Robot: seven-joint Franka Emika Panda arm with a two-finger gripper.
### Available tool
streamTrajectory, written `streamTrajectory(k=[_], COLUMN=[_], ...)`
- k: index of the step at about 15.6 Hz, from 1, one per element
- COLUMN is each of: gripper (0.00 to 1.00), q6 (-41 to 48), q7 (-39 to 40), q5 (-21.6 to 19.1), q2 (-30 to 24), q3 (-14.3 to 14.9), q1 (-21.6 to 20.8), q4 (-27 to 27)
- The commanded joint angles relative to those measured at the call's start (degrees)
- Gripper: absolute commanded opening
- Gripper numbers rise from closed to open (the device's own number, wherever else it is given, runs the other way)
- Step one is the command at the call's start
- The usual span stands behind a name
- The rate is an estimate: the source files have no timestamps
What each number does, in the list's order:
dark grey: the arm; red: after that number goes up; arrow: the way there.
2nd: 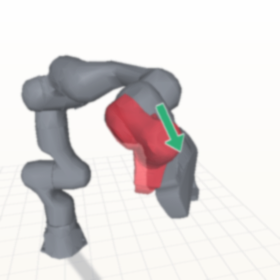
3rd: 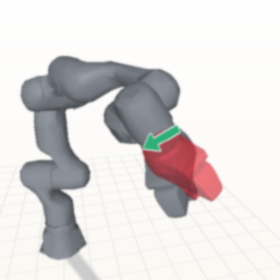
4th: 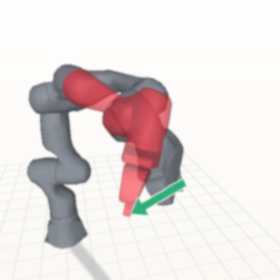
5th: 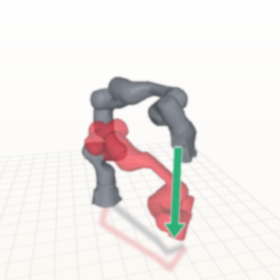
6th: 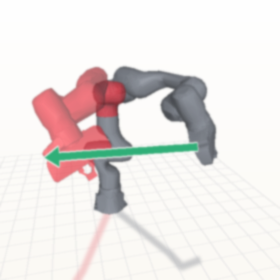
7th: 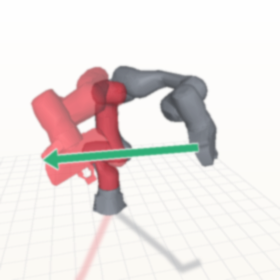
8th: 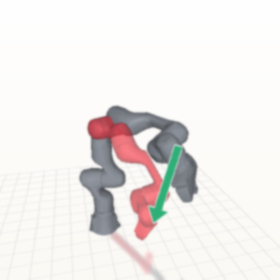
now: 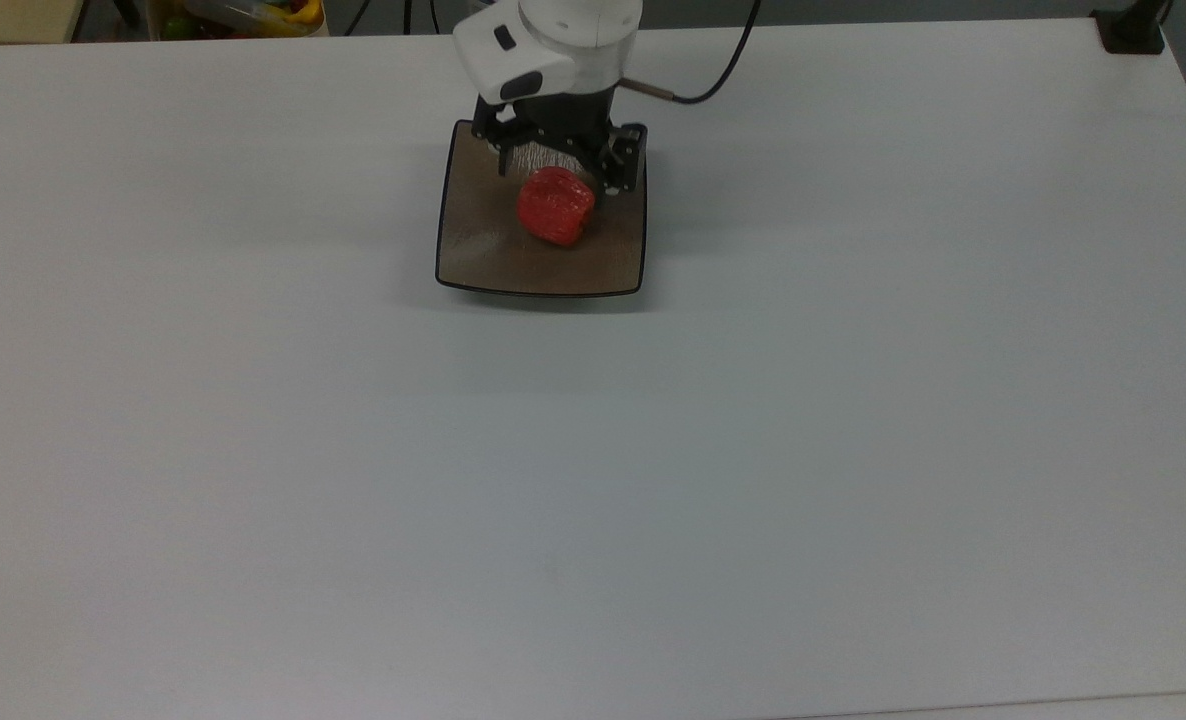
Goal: Apples placed on a ceramic plate
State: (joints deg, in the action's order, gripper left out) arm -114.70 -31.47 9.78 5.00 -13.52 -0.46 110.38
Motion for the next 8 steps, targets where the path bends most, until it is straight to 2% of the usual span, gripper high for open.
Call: streamTrajectory(k=[1,5,8], gripper=[1.00,1.00,1.00], q6=[10.86,13.18,12.22], q7=[11.47,23.02,24.87], q5=[-2.65,-4.07,-6.96], q2=[-4.81,-6.67,-7.80], q3=[-0.10,1.21,6.47], q1=[-0.34,-0.33,-1.64], q4=[-0.69,-0.69,-0.95])
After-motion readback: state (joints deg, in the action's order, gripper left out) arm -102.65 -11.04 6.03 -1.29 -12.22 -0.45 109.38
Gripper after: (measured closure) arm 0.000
